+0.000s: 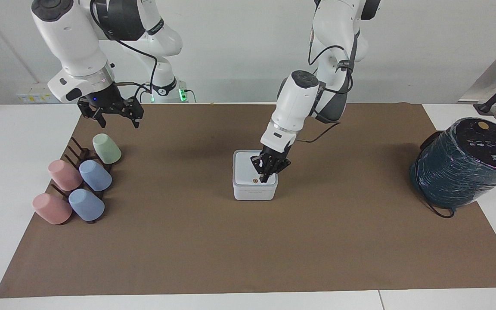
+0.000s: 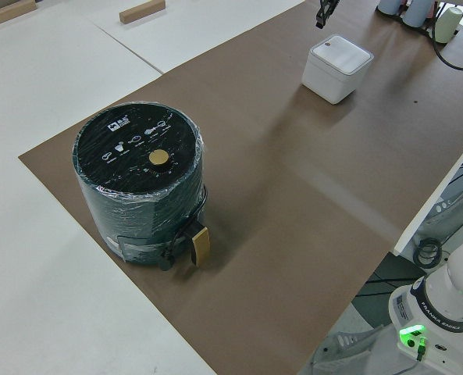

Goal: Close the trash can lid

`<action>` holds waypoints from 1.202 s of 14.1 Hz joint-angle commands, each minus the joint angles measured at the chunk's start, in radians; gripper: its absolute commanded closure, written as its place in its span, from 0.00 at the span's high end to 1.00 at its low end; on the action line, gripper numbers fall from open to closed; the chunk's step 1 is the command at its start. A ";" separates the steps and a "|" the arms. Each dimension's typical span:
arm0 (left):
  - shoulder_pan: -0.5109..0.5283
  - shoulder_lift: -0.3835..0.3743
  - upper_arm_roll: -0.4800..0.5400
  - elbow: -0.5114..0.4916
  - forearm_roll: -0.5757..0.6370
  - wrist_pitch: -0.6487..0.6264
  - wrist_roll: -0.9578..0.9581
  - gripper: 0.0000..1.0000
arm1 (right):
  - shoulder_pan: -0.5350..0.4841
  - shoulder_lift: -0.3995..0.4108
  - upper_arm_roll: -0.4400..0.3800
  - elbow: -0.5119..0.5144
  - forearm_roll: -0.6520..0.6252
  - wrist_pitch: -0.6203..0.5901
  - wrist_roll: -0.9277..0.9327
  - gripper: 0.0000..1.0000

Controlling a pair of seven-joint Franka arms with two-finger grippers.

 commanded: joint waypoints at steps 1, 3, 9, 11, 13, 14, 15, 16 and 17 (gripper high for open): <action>0.058 -0.061 0.001 0.025 0.000 -0.170 0.047 0.15 | -0.014 -0.007 0.005 -0.009 0.020 0.004 -0.025 1.00; 0.125 -0.102 0.004 0.047 -0.002 -0.308 0.158 0.15 | -0.014 -0.007 0.005 -0.009 0.020 0.004 -0.025 1.00; 0.329 -0.250 0.001 0.047 0.080 -0.574 0.467 0.24 | -0.014 -0.007 0.005 -0.009 0.020 0.004 -0.025 1.00; 0.329 -0.264 0.000 0.041 0.163 -0.595 0.504 0.36 | -0.014 -0.007 0.005 -0.009 0.020 0.004 -0.025 1.00; 0.337 -0.264 0.000 0.039 0.167 -0.583 0.506 0.77 | -0.014 -0.007 0.005 -0.009 0.020 0.004 -0.025 1.00; 0.340 -0.264 0.000 0.039 0.167 -0.579 0.509 0.92 | -0.014 -0.007 0.005 -0.009 0.020 0.004 -0.025 1.00; 0.340 -0.264 0.001 0.041 0.167 -0.578 0.509 1.00 | -0.014 -0.007 0.005 -0.009 0.020 0.004 -0.025 1.00; 0.342 -0.264 0.001 0.039 0.167 -0.577 0.510 1.00 | -0.014 -0.007 0.005 -0.009 0.020 0.004 -0.025 1.00; 0.345 -0.264 0.001 0.041 0.168 -0.571 0.512 1.00 | -0.014 -0.007 0.005 -0.009 0.020 0.004 -0.025 1.00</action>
